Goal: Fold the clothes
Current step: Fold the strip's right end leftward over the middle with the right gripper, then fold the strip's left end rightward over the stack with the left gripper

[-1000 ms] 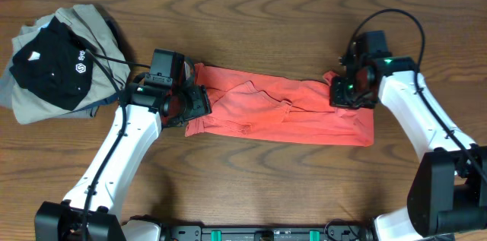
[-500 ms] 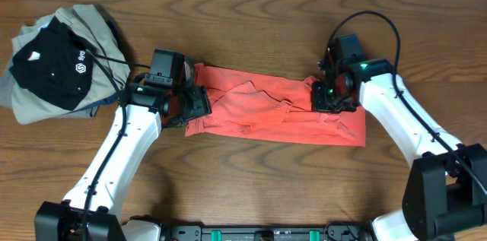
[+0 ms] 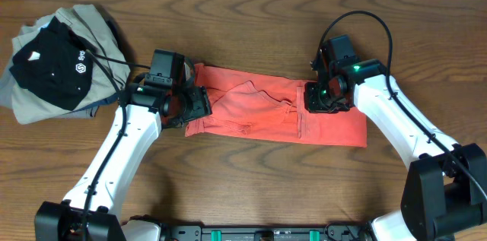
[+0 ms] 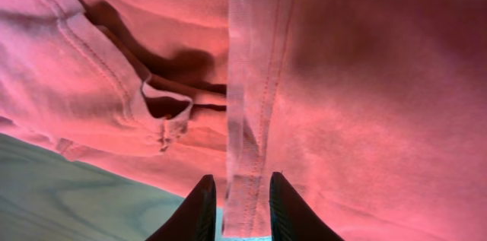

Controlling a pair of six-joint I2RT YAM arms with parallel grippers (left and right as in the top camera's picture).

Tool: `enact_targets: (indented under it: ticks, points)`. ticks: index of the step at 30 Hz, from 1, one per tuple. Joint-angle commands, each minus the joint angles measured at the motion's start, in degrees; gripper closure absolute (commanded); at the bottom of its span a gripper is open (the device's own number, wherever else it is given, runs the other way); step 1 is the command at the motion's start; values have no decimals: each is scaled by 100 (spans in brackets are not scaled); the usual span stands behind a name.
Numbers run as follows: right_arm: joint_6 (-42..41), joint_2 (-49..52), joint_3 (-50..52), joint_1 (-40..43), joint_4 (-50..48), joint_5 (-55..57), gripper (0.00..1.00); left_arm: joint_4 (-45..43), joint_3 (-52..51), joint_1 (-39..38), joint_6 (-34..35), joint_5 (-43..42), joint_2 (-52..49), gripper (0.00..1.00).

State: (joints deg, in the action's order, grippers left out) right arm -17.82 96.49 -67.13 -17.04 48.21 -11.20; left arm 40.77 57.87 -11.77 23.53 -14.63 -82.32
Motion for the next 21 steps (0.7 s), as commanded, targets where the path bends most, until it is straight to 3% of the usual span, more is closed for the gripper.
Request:
enact_targets:
  ticks: [1,8,14,21]
  points:
    - [-44,26,-48,105,61,345,79,35,42,20,-229,116,-13,28]
    - [-457,-28,-127,649,614,1185,76,33,42,160,-708,153,-131,17]
    - [-485,-271,-153,1285,1001,1287,73,-151,44,302,-1388,153,-787,14]
    - [-372,-321,-151,1526,1276,1292,73,-1099,44,553,-1589,153,-1585,14]
